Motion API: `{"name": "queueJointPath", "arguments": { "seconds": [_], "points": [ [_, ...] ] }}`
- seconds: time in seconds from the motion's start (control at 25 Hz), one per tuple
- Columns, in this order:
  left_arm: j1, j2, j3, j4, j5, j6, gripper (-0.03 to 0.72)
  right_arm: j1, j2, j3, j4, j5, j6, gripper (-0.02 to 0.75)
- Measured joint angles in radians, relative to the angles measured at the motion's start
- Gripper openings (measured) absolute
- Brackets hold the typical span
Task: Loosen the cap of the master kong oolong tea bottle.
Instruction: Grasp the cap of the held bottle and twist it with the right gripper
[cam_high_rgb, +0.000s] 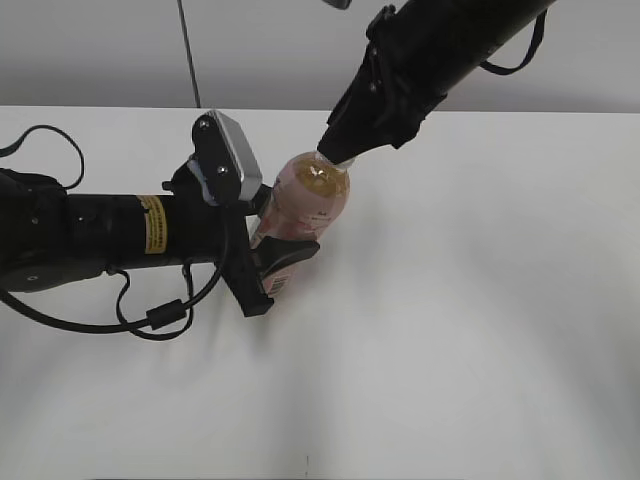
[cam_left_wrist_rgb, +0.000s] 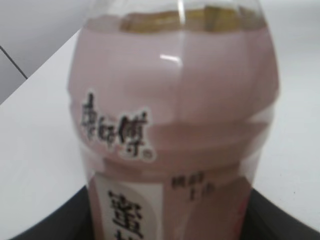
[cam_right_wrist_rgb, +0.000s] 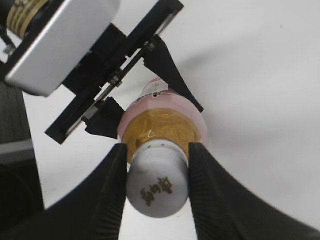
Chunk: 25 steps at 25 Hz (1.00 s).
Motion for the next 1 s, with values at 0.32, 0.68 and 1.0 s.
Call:
{"name": "queueJointPath", "arguments": {
  "seconds": [0.32,0.68,1.0],
  "points": [
    [0.001,0.000,0.000,-0.014,-0.002,-0.009,0.386,0.000,0.000,0.000,0.024,-0.015,-0.602,0.279],
    [0.002,0.000,0.004,-0.003,-0.004,-0.007,0.386,0.000,0.000,-0.001,0.023,0.023,-1.026,0.279],
    [0.002,0.000,0.004,-0.006,-0.054,-0.007,0.386,0.000,-0.072,-0.001,0.022,0.024,-1.040,0.279]
  ]
}}
